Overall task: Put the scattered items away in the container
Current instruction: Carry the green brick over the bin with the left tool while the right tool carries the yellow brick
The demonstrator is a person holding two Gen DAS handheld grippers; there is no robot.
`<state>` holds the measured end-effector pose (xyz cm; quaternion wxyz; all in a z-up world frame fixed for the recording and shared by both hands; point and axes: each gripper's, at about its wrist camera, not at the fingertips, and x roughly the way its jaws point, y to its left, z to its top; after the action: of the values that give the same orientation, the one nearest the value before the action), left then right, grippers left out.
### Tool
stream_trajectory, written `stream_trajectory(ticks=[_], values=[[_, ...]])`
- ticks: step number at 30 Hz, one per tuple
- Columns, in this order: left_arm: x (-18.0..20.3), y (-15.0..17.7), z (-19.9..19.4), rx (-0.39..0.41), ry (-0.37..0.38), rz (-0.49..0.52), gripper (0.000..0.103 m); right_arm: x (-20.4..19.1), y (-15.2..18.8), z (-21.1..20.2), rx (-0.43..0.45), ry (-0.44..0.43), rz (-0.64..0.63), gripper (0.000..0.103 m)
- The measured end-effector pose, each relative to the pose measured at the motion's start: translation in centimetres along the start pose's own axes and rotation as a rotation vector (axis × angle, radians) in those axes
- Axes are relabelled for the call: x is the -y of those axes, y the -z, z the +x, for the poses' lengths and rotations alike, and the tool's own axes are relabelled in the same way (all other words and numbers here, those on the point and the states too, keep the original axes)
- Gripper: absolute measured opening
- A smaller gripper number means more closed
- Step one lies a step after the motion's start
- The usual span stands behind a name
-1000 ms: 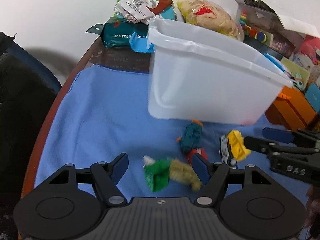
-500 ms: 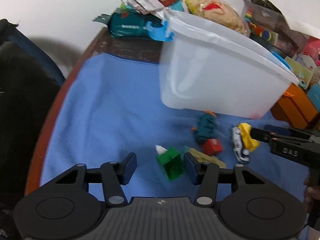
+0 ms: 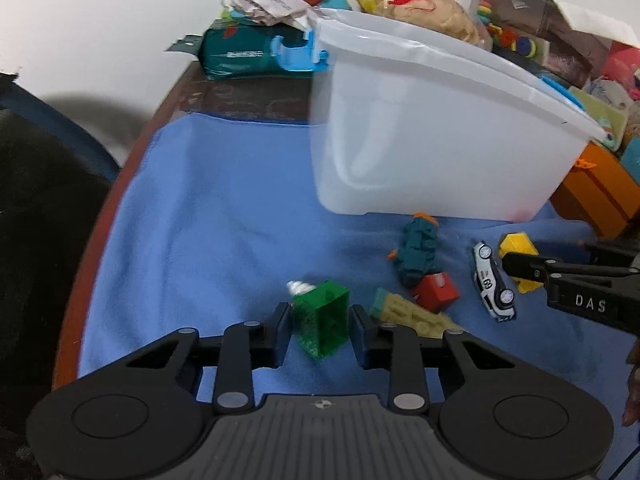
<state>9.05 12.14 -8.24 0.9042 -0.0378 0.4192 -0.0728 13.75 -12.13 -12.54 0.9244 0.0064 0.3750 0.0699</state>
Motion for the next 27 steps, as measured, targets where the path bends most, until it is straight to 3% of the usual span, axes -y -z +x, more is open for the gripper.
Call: stream_trajectory(ticks=[4,6,9,11,13,19,27], values=[[0.4,0.1,0.1,0.006,0.018,0.014,0.032,1.4,0.5,0.7,-0.014,0.001,0.072,0.046],[0.6,0.1,0.2,0.006,0.026,0.023,0.032,0.4,1.0,1.2,0.008,0.013,-0.031,0.051],[1.5,0.2,0.2,0.002,0.031,0.067,0.032,-1.4,1.3,1.1,0.036,0.049,-0.188,0.042],[1.8,0.2,0.2,0.002,0.022,0.076,0.032,-2.8,1.7,0.9,0.044,0.069,-0.306,0.028],[1.4,0.1,0.1,0.001,0.036,0.044,0.032,-3.7,2.0,0.6,0.047,0.079,-0.366,0.027],[1.1,0.2,-0.9,0.028,0.039,0.038,0.032,-2.3,2.0,-1.6,0.038,0.008,-0.251,0.027],[1.6,0.0,-3.2,0.070,0.048,0.055,0.032,-0.6,1.8,-4.0,0.060,-0.007,-0.165,0.027]])
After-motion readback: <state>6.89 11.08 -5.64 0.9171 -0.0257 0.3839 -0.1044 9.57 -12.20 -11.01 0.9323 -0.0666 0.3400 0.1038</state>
